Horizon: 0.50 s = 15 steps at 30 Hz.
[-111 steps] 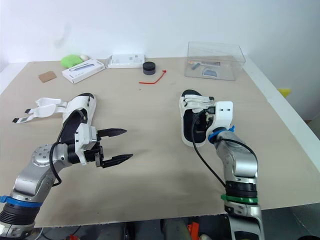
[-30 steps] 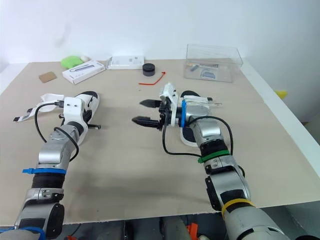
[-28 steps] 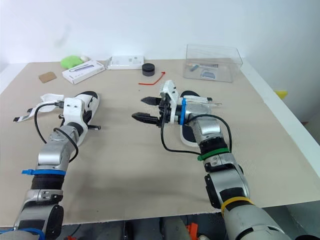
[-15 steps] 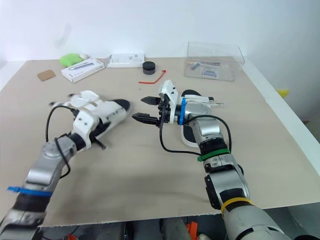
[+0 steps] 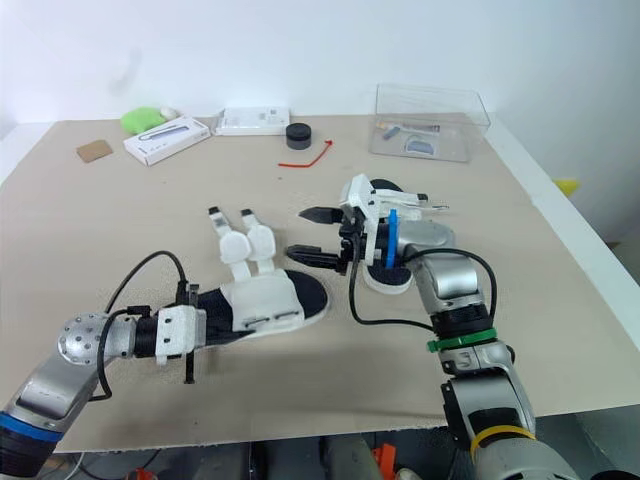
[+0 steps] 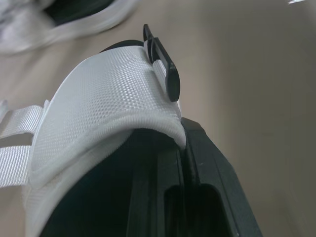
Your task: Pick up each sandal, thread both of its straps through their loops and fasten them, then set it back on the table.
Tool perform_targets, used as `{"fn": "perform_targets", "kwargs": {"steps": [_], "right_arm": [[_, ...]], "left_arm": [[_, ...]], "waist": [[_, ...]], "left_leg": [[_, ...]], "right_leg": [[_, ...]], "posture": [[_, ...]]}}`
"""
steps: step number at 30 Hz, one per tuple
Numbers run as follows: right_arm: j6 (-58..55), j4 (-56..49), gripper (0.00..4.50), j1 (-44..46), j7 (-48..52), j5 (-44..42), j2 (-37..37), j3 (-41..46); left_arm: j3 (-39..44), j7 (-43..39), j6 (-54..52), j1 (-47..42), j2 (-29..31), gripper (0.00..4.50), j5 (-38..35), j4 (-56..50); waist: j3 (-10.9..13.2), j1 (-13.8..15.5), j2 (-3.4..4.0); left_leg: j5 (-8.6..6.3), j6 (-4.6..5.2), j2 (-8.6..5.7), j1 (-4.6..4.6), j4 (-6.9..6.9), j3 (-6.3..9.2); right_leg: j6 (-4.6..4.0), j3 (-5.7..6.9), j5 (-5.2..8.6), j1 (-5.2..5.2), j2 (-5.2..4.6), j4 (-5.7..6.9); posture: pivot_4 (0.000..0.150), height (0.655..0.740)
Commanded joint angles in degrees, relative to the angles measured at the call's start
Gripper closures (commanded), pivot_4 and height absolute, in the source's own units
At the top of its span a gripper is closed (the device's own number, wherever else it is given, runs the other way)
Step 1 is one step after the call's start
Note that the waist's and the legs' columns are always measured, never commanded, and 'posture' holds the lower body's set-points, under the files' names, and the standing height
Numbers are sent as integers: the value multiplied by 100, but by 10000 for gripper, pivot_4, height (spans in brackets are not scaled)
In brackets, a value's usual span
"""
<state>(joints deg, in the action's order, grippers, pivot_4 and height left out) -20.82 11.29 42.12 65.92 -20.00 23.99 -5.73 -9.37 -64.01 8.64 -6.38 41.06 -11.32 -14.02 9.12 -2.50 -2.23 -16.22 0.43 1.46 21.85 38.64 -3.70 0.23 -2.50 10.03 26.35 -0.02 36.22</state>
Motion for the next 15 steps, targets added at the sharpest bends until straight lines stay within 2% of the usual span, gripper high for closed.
{"fn": "perform_targets", "kwargs": {"steps": [1, 7, 15], "right_arm": [[-59, -340, 0, -40, -77, -122, 122, 162], [-118, -420, 0, -81, -115, -139, 199, 148], [-6, -343, 0, -88, -4, -76, 283, 103]], "left_arm": [[-86, -461, 581, -129, 177, 44561, -32, 208], [-76, -549, 832, -421, 142, 44561, 32, 723], [-11, -342, 376, -418, 169, 44561, -12, 544]], "waist": [[0, 1, 0], [0, -1, 0], [0, 0, 0]], "left_leg": [[0, 0, 0, 0, 0, 0], [2, 4, 4, -4, 2, -3], [6, 10, 7, -10, 8, -5]], "right_leg": [[1, -2, 0, 0, 3, 1], [1, -12, 1, -1, 15, 3], [2, -20, 1, -6, 23, 9]], "posture": [[1500, 7400], [1500, 7400], [1500, 7400]]}}
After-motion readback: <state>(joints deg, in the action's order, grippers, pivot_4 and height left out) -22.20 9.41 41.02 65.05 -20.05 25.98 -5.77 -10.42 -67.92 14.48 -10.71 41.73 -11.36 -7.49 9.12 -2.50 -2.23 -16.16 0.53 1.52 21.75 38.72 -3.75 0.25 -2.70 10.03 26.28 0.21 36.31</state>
